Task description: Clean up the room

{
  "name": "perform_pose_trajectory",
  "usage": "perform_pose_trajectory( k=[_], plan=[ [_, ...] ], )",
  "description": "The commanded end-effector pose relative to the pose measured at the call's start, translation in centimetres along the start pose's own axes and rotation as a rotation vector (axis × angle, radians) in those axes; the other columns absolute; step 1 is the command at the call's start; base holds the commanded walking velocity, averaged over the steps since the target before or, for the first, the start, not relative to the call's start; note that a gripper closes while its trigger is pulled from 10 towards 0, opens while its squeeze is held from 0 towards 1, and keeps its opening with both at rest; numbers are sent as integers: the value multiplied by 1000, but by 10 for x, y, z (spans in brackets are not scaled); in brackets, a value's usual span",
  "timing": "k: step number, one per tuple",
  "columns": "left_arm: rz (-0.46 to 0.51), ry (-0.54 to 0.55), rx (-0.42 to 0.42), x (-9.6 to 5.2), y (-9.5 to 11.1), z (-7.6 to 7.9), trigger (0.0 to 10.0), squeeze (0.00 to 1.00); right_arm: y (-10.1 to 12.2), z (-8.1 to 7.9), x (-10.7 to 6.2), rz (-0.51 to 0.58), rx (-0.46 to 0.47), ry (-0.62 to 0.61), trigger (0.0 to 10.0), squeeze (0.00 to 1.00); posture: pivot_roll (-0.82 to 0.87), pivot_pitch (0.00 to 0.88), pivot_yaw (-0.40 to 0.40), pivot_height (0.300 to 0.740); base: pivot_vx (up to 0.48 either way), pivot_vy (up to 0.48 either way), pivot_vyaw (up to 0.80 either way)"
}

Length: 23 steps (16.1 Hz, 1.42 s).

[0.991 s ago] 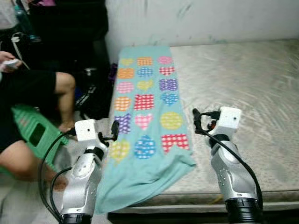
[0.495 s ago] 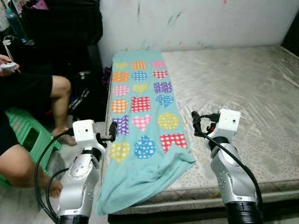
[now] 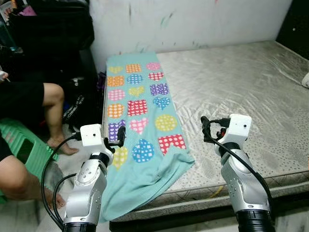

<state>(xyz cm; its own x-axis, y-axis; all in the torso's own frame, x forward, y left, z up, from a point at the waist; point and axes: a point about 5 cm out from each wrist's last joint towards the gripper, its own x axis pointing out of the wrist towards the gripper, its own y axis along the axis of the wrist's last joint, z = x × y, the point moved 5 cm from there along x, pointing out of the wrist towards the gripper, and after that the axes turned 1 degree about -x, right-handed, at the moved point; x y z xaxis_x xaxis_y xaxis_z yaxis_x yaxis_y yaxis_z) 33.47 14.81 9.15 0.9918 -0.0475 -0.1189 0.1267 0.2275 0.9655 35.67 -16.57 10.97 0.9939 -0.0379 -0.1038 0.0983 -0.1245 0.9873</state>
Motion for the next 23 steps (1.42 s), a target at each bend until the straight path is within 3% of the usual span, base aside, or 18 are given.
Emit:
perform_pose_trajectory(
  k=[1,9,15,23],
  plan=[
    [33,-13,4,-2,8,1,10000,0,4,-7,-1,6,-5,33,10000,0,-165,0,71,740,0,0,0],
    [31,-4,12,-1,8,-1,10000,0,2,-20,-4,-7,11,101,10000,0,-169,0,74,740,0,0,0],
    [24,6,16,-3,5,-1,10000,0,-13,-44,-19,-66,-3,240,10000,0,-168,0,75,740,0,0,0],
    [19,6,20,-3,5,-2,10000,0,-7,-36,-16,-46,-15,201,10000,0,-164,0,76,740,0,0,504]
  ],
)
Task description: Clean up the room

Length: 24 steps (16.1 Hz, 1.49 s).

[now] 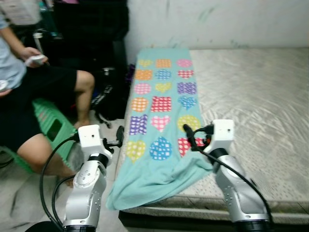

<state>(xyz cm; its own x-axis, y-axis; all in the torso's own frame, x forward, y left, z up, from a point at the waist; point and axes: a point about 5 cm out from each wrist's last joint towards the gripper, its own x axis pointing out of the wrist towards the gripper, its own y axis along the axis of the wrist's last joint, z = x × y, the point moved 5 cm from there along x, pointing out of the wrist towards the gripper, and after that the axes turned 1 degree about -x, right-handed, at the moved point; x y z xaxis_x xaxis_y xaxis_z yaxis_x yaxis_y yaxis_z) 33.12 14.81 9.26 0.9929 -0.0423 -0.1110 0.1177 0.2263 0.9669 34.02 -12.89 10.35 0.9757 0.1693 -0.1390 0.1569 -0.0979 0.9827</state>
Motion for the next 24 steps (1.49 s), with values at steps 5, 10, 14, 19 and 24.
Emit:
perform_pose_trajectory(
  k=[5,10,14,19,24],
  plan=[
    [13,8,27,0,5,-4,10000,0,11,1,3,43,23,-21,10000,0,-163,0,79,740,0,0,0],
    [0,19,46,-13,0,-21,10000,0,14,15,-7,71,16,-75,10000,0,-164,0,77,740,0,0,0],
    [-17,59,79,-36,-3,-42,10000,0,18,62,-31,104,-190,-283,10000,0,-165,0,70,740,0,0,0],
    [-51,77,129,-64,-6,-63,10000,0,10,87,-66,101,-268,-221,10000,0,-151,0,68,740,0,0,0],
    [-62,82,131,-75,-1,-70,10000,0,-5,72,-86,54,-227,-129,10000,0,-146,0,68,740,0,0,0]
  ],
)
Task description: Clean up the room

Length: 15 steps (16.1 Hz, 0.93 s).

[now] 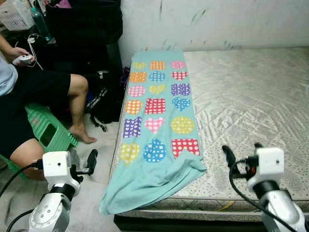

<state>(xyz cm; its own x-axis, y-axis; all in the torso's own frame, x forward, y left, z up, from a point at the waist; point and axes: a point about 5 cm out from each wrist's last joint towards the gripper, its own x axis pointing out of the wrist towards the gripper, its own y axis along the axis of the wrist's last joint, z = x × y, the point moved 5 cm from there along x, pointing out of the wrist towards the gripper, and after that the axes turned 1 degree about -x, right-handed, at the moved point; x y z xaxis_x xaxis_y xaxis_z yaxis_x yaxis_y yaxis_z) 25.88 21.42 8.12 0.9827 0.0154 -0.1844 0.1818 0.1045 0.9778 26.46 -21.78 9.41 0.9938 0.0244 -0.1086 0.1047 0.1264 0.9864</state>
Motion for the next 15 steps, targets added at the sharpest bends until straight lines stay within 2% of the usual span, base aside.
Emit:
perform_pose_trajectory(
  k=[1,4,5,8,15],
  plan=[
    [0,10,9,-2,3,-4,10000,0,8,-3,-1,24,9,22,10000,0,-146,0,68,740,0,0,0],
    [-5,8,7,-3,4,-4,10000,0,9,-4,-3,20,13,30,10000,0,-146,0,68,740,0,0,0],
    [7,-3,1,1,7,3,10000,0,14,-11,4,28,41,32,10000,0,-140,0,58,740,0,0,0],
    [9,-13,-4,4,8,6,10000,0,16,-13,9,26,65,27,10000,0,-146,0,61,740,0,0,0],
    [6,-7,-8,4,7,6,10000,0,18,-16,12,24,44,46,10000,0,-140,0,57,740,0,0,0]
  ],
)
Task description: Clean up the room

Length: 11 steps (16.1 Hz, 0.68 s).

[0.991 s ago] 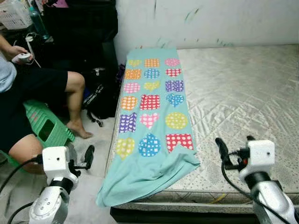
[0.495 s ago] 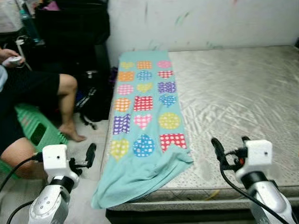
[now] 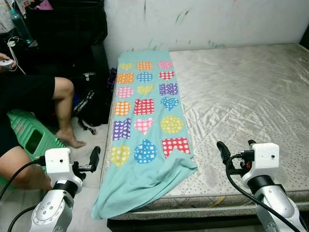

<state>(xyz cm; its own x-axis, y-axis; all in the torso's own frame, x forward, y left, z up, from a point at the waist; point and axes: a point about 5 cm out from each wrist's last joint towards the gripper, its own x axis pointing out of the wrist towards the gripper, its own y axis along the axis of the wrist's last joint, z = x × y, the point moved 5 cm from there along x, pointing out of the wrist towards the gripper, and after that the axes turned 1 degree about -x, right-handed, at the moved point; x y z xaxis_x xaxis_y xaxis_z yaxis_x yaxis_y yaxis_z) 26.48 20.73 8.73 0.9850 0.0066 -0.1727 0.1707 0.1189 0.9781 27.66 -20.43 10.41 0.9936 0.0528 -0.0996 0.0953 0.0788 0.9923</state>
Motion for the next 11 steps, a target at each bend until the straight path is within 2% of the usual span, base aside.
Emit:
perform_pose_trajectory(
  k=[1,11],
  plan=[
    [-6,3,7,-1,1,-1,10000,0,5,-5,1,11,-4,22,10000,0,-140,0,57,740,0,0,0],
    [-6,-13,-2,2,0,2,10000,0,3,-12,1,7,-16,43,10000,0,-142,0,60,740,0,0,0]
  ],
)
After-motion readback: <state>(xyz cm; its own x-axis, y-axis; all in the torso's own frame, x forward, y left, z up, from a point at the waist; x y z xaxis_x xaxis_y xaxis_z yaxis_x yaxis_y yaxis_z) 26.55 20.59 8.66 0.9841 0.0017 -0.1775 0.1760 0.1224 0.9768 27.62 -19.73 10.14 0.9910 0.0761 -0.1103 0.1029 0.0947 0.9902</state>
